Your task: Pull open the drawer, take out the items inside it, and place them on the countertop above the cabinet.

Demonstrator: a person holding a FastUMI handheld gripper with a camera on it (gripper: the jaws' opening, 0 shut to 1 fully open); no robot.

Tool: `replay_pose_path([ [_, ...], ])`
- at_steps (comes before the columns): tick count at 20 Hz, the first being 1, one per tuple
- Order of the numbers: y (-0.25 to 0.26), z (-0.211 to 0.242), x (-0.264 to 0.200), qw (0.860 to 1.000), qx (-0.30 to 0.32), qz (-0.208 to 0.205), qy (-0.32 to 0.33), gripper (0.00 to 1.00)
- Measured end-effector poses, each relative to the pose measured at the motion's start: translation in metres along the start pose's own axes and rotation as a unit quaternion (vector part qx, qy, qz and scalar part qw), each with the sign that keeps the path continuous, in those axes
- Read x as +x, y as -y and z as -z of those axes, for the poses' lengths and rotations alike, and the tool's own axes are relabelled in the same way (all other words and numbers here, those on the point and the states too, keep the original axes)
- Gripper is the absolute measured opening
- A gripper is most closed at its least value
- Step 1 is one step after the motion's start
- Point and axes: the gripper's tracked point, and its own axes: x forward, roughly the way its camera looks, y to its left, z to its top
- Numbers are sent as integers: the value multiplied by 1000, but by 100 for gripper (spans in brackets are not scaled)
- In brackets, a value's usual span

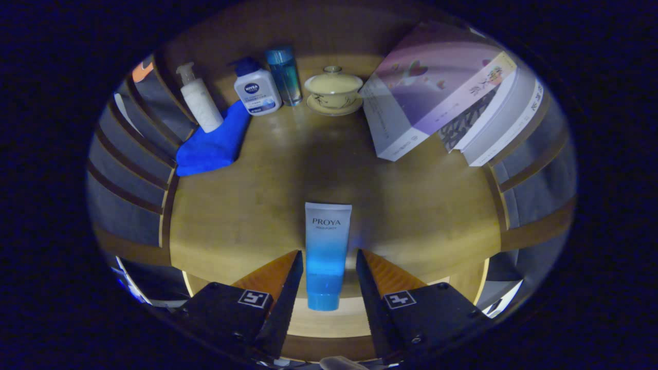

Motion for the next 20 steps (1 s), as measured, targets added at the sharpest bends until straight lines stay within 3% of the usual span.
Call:
replay_pose_path([
  [3,-6,8,-20,1000,-3,-15,10,75],
  [9,-12,26,-74,997,-16,-33,69,74],
  [13,-22,52,-101,992,-19,-64,107,74],
  [20,-19,128,-112,976,-68,-79,194,78],
])
